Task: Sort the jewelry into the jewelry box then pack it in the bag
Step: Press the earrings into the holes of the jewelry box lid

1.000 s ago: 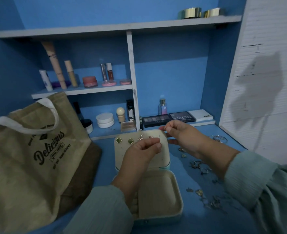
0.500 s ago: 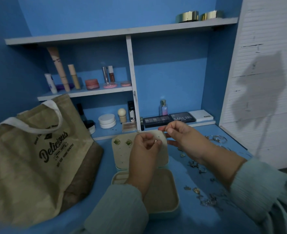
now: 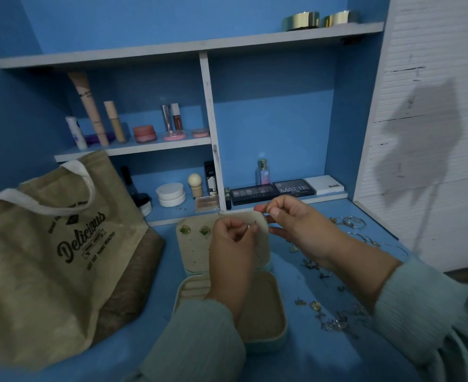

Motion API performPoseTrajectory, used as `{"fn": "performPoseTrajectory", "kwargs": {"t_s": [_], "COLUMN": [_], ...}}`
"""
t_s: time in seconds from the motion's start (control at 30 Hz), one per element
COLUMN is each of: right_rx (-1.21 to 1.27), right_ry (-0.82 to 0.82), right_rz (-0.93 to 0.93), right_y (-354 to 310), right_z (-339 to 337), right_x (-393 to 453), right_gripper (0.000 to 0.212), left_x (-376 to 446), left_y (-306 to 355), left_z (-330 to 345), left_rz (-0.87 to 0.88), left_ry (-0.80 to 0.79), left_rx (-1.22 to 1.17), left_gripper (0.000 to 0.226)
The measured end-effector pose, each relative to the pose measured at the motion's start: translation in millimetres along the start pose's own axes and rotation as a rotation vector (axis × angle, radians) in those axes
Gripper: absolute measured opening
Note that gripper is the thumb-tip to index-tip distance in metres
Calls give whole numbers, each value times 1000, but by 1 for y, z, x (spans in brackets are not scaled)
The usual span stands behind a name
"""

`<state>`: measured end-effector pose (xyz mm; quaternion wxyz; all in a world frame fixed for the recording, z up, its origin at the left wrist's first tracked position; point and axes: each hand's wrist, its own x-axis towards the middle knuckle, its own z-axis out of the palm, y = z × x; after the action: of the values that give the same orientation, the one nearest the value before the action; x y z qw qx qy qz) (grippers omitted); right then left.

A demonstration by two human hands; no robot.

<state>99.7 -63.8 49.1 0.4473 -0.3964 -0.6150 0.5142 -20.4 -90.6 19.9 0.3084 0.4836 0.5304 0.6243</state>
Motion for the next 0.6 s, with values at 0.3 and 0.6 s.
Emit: {"fn": "performPoseTrajectory", "kwargs": {"t_s": [0.3, 0.6], "right_rx": [8, 18], "right_ry": [4, 0], "right_rz": [3, 4], "right_y": [0, -1], "right_z": [1, 1], "right_x": [-1, -2], "right_gripper": [21, 21], "left_x": [1, 0], "left_y": [-2, 6], "left_z": [1, 3], "left_rz": [-12, -23], "left_ry": [28, 36], "left_rx": [65, 119], "left_gripper": [22, 23]}}
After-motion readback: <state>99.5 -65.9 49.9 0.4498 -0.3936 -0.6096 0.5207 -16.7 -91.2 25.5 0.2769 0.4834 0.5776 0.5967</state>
